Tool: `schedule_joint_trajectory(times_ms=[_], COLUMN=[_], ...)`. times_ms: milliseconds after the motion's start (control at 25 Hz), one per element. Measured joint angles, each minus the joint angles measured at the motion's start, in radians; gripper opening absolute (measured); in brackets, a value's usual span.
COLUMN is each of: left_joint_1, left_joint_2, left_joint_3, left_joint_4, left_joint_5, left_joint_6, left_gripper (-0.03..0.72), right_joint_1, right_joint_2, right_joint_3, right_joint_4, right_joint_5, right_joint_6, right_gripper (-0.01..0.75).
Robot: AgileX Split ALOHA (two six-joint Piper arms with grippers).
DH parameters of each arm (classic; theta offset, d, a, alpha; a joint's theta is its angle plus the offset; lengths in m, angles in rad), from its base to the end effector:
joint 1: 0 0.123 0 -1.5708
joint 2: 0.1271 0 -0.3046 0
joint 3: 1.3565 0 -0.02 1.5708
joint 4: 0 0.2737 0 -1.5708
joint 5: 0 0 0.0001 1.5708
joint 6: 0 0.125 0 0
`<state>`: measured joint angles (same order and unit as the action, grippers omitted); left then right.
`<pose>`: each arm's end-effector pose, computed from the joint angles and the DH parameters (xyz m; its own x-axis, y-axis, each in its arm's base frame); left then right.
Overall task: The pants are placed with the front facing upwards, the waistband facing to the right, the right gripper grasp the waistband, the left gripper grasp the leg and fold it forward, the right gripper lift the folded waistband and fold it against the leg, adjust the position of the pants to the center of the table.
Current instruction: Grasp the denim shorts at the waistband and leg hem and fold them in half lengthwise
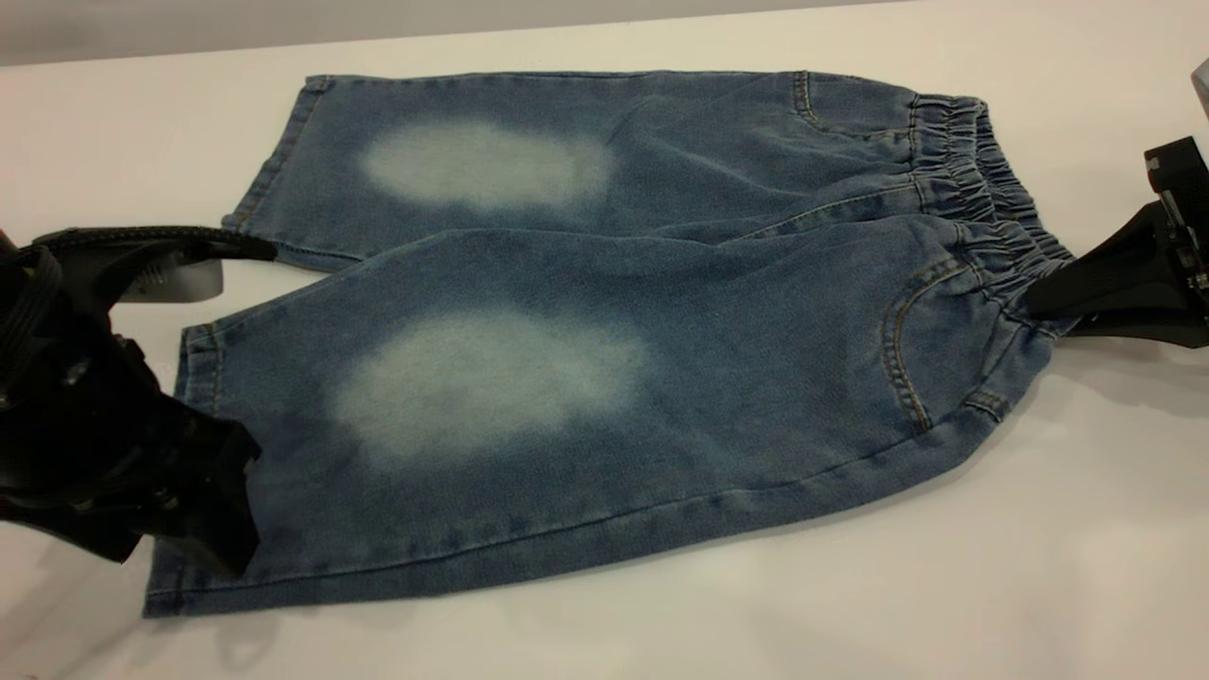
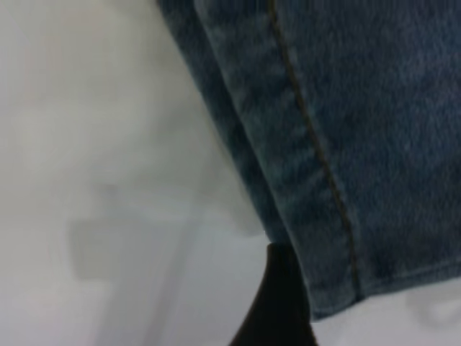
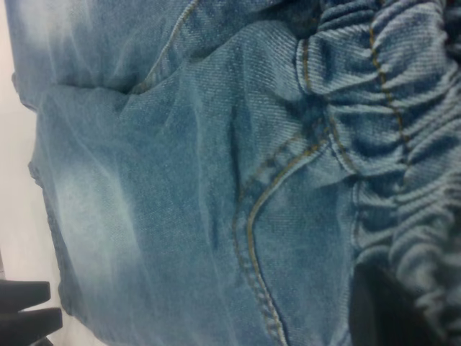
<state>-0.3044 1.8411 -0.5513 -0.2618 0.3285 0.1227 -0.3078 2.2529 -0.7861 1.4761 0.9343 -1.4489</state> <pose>0.2270 -0.0823 0.0313 -0.9833 0.1780 -0.0393 0.1808 0.9795 -0.0890 0.3132 0.0055 -0.0064 -0.9553 0.2807 -0.0931 0.0979 0.5972 0.7961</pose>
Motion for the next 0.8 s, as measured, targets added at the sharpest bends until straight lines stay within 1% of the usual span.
schedule_joint_trajectory(times_ms=[640, 800], left_joint_1=[0.000, 0.000], left_joint_2=[0.063, 0.084], left_joint_3=[-0.023, -0.032], left_joint_4=[-0.002, -0.002], left_joint_5=[-0.027, -0.031], left_joint_6=[0.000, 0.000], left_gripper=[0.548, 0.532], right_joint_1=[0.000, 0.000], right_joint_2=[0.000, 0.000], right_joint_3=[0.000, 0.000], right_joint_4=[-0.002, -0.002], right_joint_5=[0.007, 0.007], right_joint_6=[0.000, 0.000], right_gripper=[0.038, 0.038])
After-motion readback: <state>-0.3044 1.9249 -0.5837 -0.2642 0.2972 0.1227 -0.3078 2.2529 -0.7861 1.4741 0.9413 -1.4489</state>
